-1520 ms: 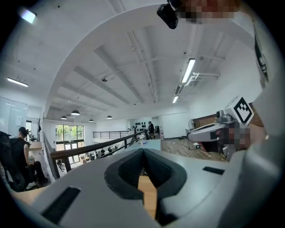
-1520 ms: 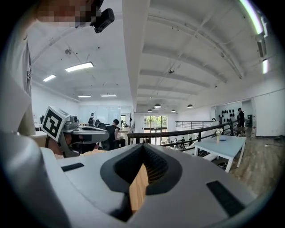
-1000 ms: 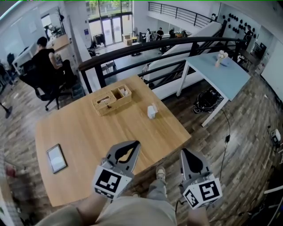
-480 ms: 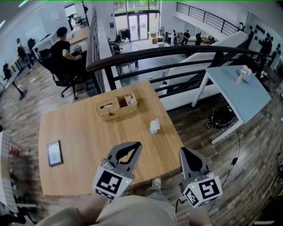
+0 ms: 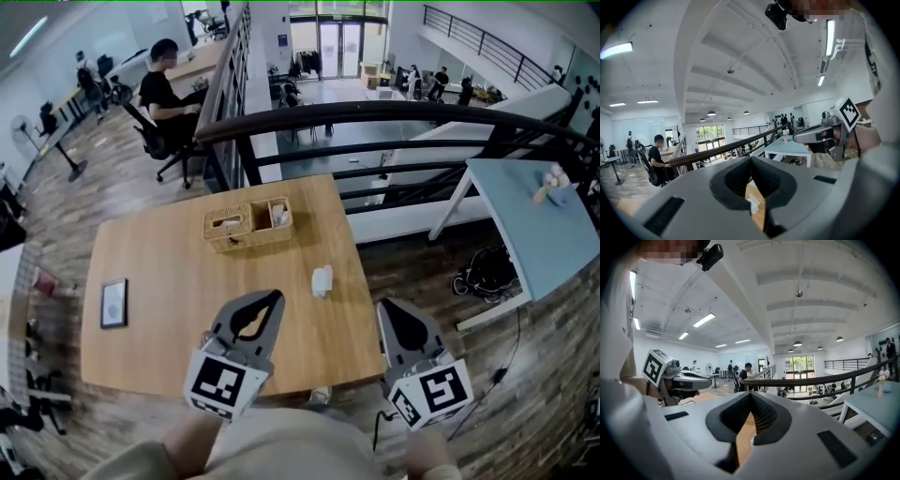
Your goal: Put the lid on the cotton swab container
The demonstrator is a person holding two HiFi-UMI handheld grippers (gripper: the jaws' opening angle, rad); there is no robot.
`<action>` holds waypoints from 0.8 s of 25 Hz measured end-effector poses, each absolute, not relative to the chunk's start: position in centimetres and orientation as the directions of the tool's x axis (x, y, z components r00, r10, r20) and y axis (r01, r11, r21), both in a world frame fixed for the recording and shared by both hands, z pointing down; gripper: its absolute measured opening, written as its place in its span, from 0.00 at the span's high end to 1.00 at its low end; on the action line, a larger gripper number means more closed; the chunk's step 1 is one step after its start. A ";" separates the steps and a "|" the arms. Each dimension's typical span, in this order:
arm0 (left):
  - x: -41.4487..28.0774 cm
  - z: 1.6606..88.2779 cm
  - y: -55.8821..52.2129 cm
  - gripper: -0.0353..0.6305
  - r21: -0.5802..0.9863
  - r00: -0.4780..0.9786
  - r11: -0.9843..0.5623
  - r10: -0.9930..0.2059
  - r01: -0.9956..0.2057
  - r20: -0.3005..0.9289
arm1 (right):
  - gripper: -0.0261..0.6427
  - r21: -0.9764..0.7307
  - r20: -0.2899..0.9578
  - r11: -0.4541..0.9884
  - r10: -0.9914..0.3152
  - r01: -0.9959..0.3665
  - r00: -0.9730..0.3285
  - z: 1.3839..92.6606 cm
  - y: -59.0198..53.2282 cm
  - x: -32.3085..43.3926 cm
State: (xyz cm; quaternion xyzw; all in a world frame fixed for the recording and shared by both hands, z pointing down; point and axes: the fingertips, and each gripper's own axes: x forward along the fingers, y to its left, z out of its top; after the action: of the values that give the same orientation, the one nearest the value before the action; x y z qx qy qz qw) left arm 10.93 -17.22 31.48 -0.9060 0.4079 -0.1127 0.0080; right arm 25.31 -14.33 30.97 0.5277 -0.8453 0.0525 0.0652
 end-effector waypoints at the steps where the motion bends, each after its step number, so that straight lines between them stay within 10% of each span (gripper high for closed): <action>1: 11.1 31.5 -17.4 0.91 -0.110 0.632 -0.658 -0.749 -0.745 0.200 | 0.92 -0.023 0.164 0.444 -0.882 -0.896 -0.442 31.0 -14.8 25.6; 20: 9.9 32.5 -19.2 0.91 -0.080 0.599 -0.623 -0.774 -0.778 0.205 | 0.92 -0.084 0.198 0.445 -0.870 -0.892 -0.452 33.7 -17.2 25.3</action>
State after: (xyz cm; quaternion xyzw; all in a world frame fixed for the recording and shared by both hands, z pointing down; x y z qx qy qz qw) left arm 9.90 -19.24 32.50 -0.8940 0.4343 -0.1101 -0.0090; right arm 25.29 -17.20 33.72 0.5196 -0.8476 0.0879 0.0626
